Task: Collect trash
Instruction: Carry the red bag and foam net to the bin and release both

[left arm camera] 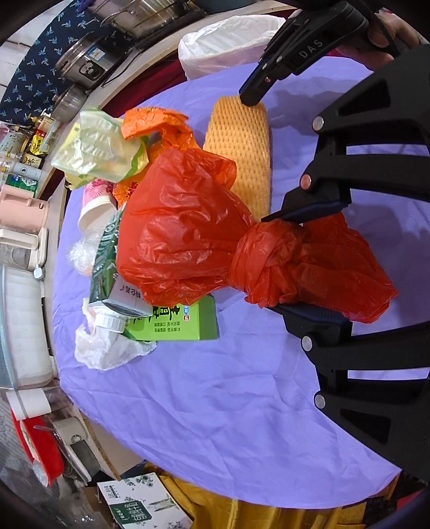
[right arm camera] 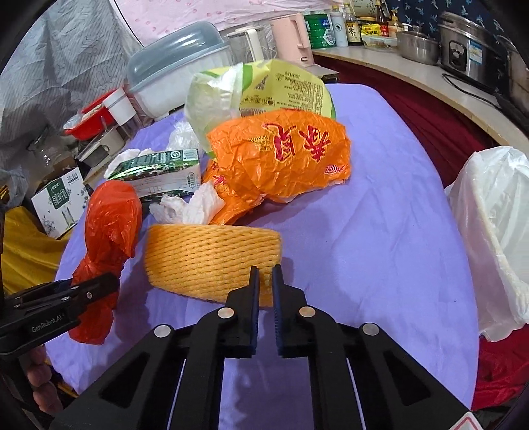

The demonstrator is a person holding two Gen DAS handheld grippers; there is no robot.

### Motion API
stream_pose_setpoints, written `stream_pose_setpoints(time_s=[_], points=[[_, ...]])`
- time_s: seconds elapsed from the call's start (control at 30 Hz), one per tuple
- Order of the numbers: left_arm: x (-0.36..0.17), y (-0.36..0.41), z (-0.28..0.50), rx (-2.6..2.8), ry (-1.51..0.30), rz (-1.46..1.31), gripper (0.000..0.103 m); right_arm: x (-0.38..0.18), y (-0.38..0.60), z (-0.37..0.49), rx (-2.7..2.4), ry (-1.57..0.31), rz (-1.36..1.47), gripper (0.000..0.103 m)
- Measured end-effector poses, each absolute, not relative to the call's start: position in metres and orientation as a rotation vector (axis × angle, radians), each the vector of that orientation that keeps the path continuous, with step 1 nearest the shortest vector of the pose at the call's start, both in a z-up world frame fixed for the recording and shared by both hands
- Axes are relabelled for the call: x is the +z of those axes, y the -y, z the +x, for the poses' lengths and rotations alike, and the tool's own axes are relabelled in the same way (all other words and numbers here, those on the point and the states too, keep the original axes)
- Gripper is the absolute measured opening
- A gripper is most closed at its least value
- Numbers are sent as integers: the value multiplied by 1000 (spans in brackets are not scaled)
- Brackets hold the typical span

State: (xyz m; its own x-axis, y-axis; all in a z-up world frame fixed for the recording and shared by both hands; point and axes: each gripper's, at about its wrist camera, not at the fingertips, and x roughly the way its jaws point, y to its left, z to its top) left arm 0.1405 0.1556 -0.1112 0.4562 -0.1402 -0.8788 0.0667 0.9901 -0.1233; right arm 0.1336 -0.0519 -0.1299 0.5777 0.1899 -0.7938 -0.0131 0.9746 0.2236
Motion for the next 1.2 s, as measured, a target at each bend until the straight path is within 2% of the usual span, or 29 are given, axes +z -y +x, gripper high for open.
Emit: stream_pose_setpoints(time_s=[0.6,0.87,1.2], points=[[-59,-124,108,-194,-991,-34,41,-60,111,80,-11,-782,238,6],[-34,-57,101,-332,-940,51,41,-28,173,60,-151,-676,275,6],[-24,73,105,-561,-910,160,41,-30,290,28,-447,-630,342,6]])
